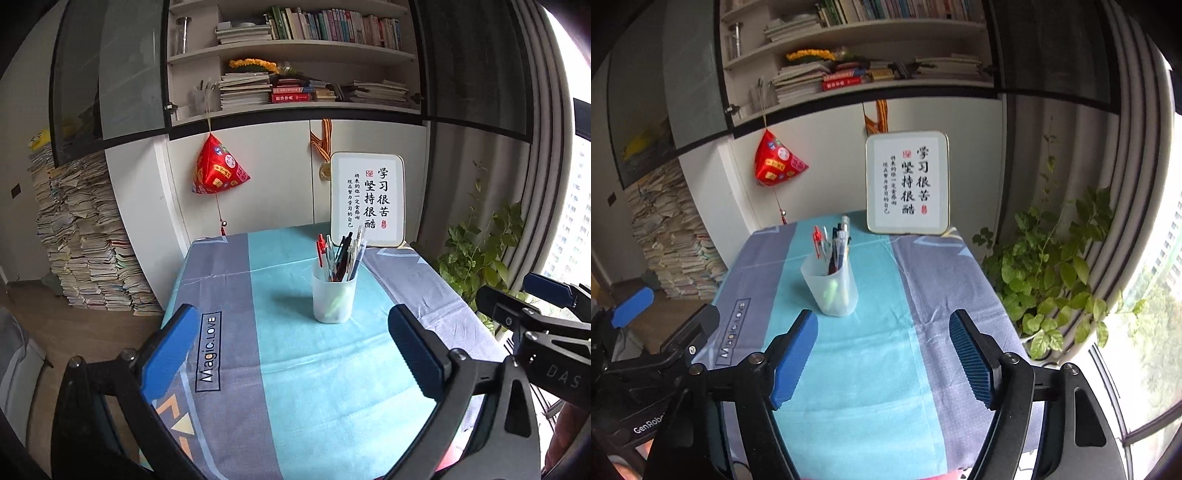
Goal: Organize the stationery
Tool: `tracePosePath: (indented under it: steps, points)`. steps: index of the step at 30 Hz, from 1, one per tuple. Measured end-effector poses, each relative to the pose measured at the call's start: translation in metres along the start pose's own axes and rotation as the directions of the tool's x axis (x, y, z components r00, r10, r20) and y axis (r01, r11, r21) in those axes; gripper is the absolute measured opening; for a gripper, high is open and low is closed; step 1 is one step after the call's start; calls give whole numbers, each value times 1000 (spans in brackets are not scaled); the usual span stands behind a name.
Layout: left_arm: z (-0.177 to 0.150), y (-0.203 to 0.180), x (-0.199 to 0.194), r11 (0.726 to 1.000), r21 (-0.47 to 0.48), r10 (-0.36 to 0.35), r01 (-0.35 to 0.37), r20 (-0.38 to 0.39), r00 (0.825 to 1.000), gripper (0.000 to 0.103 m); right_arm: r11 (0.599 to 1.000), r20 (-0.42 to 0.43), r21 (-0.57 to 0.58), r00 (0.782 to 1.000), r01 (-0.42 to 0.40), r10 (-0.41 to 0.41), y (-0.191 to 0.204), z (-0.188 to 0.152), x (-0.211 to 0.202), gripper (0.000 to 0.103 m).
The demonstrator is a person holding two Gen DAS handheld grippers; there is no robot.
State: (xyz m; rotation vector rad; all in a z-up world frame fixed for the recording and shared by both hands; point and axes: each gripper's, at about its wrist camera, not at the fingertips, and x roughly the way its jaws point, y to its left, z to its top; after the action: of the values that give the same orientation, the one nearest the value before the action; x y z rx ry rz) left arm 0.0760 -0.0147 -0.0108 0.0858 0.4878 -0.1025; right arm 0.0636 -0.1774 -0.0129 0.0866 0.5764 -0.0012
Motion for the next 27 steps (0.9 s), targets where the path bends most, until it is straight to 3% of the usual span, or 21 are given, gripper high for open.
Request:
tracePosePath:
  steps: [12, 27]
  points:
    - [-12, 11, -68, 999, -41, -4, 7, 65, 998, 102, 997, 119, -55, 992, 45, -39, 24, -18, -84, 77]
    - [-17, 15, -105, 999, -46, -1, 8, 137, 991, 102, 998, 179, -52, 983, 48, -38, 28, -24, -117, 79]
